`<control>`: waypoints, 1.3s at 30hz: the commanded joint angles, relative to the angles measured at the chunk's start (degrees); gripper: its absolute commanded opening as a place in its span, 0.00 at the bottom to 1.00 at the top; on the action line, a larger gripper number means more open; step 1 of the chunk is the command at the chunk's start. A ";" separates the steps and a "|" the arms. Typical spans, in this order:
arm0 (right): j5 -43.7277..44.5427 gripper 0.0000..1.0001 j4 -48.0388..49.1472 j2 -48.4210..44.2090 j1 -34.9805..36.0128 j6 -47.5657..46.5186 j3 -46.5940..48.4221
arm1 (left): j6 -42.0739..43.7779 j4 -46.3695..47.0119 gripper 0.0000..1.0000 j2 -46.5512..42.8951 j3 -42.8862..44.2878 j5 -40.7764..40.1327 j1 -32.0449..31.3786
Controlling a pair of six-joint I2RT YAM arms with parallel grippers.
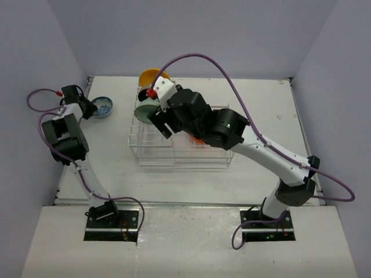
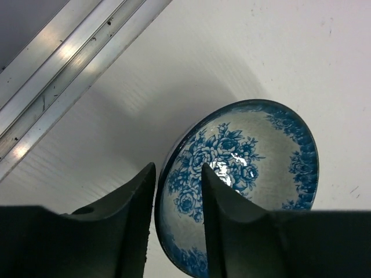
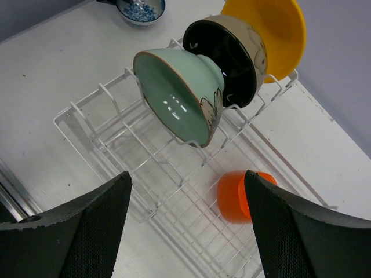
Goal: Unload the bowls from the dish rack
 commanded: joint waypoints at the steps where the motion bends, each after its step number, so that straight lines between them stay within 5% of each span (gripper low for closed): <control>1: -0.40 0.78 4.83 -0.85 -0.13 -2.83 -1.63 | -0.06 5.32 0.40 -1.38 -0.64 0.78 0.77; 10: -0.31 0.78 6.25 -2.26 -0.22 -3.98 -4.54 | -0.15 6.12 0.66 -6.48 -5.04 0.61 0.77; 25: 1.36 0.76 11.25 -3.57 -0.74 -8.89 -9.28 | -3.40 -4.16 0.67 -25.02 -11.01 -1.69 0.50; 39: 3.91 0.67 27.33 -4.80 -2.33 -18.66 -18.16 | -7.88 -9.08 0.66 -50.24 -20.15 1.75 -3.01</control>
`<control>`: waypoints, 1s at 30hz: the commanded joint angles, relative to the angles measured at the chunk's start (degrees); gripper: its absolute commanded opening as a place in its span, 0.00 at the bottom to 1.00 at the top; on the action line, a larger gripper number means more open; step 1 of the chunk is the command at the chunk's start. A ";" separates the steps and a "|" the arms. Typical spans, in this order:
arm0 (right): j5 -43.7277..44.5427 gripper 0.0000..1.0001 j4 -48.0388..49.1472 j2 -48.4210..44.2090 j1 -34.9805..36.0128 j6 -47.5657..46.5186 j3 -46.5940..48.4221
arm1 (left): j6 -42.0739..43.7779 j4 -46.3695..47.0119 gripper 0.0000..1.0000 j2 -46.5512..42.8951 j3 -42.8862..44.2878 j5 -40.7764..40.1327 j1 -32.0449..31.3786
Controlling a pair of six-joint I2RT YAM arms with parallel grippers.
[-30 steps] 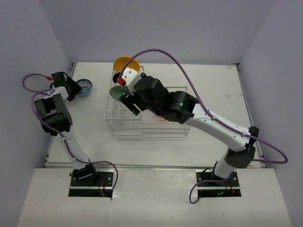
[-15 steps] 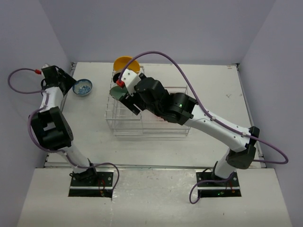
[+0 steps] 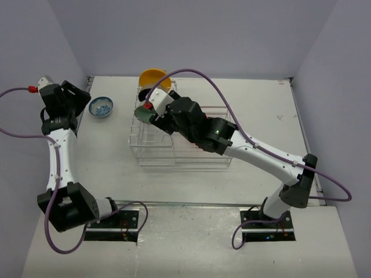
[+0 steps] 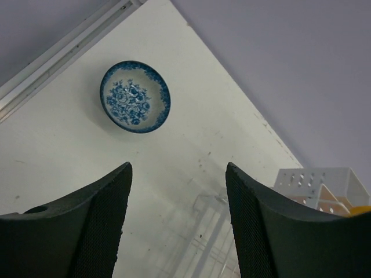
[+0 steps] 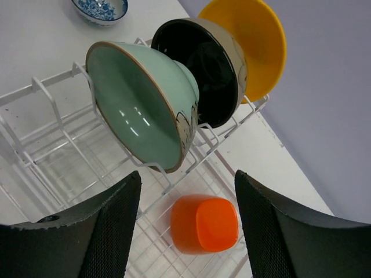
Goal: Unload the bowls from the dish rack
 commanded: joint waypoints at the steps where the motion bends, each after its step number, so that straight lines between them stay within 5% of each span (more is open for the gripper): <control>1: 1.66 0.66 7.95 -1.75 -0.08 -3.97 -0.98 | -2.37 -1.68 0.66 -5.11 -3.41 1.51 -2.18; 30: -0.89 0.55 12.43 3.18 1.33 -8.28 0.69 | 0.44 -5.98 0.66 -22.70 -14.06 8.10 -4.29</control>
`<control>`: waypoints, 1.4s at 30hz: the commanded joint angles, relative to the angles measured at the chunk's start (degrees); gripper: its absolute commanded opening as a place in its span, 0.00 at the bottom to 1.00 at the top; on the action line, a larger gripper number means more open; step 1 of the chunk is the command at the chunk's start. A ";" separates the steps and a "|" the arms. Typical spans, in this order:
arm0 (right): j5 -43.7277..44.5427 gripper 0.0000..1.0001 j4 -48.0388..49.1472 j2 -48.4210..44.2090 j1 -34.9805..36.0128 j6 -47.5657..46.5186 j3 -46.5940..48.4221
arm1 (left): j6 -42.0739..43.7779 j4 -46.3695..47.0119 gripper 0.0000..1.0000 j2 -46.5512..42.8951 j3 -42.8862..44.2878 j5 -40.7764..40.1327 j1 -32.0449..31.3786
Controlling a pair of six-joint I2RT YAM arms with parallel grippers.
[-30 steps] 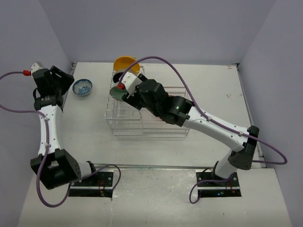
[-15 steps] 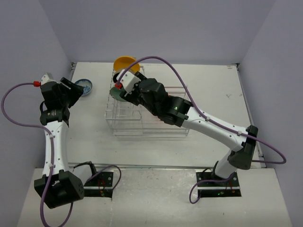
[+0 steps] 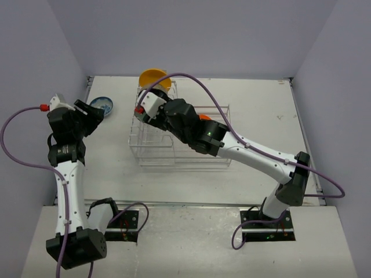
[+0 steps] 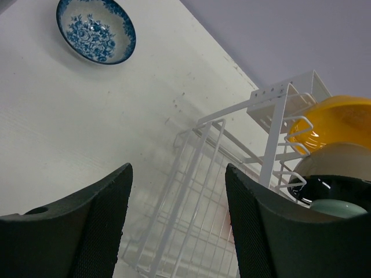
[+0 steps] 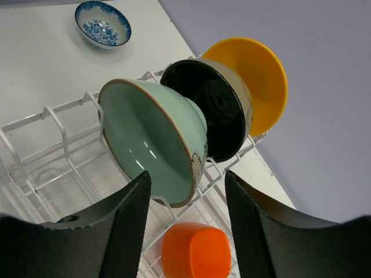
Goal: Unload the bowls from the dish rack
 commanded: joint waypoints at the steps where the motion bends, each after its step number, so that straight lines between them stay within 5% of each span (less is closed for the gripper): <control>1: 0.05 0.51 3.45 0.88 0.35 -1.48 1.67 | 1.42 -0.72 0.66 -1.77 -0.90 1.80 -0.32; 35: 6.64 0.50 20.23 6.60 0.96 -11.32 -4.39 | 2.56 -1.42 0.67 -13.20 -7.58 6.81 -0.32; 41: 9.02 0.45 23.13 7.65 0.88 -13.00 -4.74 | 2.48 -0.81 0.67 -13.90 -8.37 7.51 -0.32; 42: 9.28 0.37 23.23 7.65 0.88 -12.91 -4.92 | 2.56 -0.80 0.67 -13.99 -8.46 7.52 -0.32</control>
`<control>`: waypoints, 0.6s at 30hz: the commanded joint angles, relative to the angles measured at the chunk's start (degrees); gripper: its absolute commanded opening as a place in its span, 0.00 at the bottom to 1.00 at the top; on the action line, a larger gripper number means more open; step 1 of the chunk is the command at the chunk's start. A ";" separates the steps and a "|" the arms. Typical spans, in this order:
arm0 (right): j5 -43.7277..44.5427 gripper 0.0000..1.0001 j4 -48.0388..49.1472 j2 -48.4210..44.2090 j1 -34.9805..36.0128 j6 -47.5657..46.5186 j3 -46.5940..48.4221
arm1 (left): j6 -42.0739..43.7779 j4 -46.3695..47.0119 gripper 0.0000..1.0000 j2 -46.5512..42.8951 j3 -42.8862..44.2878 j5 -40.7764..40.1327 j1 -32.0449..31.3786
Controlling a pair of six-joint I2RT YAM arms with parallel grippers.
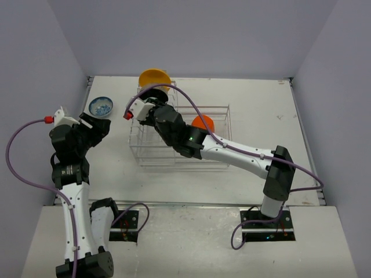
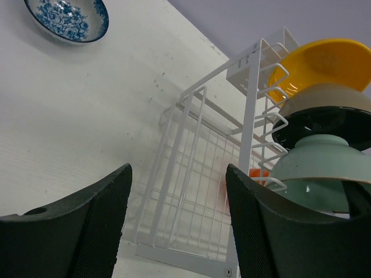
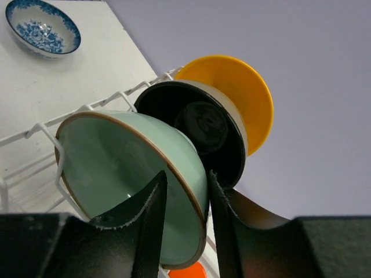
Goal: Unload the bowls from the dish rack
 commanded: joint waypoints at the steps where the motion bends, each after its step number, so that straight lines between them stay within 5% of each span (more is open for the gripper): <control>1: 2.00 0.35 4.22 0.13 0.37 -0.93 -0.66 | 1.25 0.62 0.67 -0.50 -0.59 1.99 -0.32; 18: 5.25 0.06 8.69 1.45 1.08 -3.30 -3.03 | 1.96 2.99 0.67 0.20 -3.76 3.57 -0.32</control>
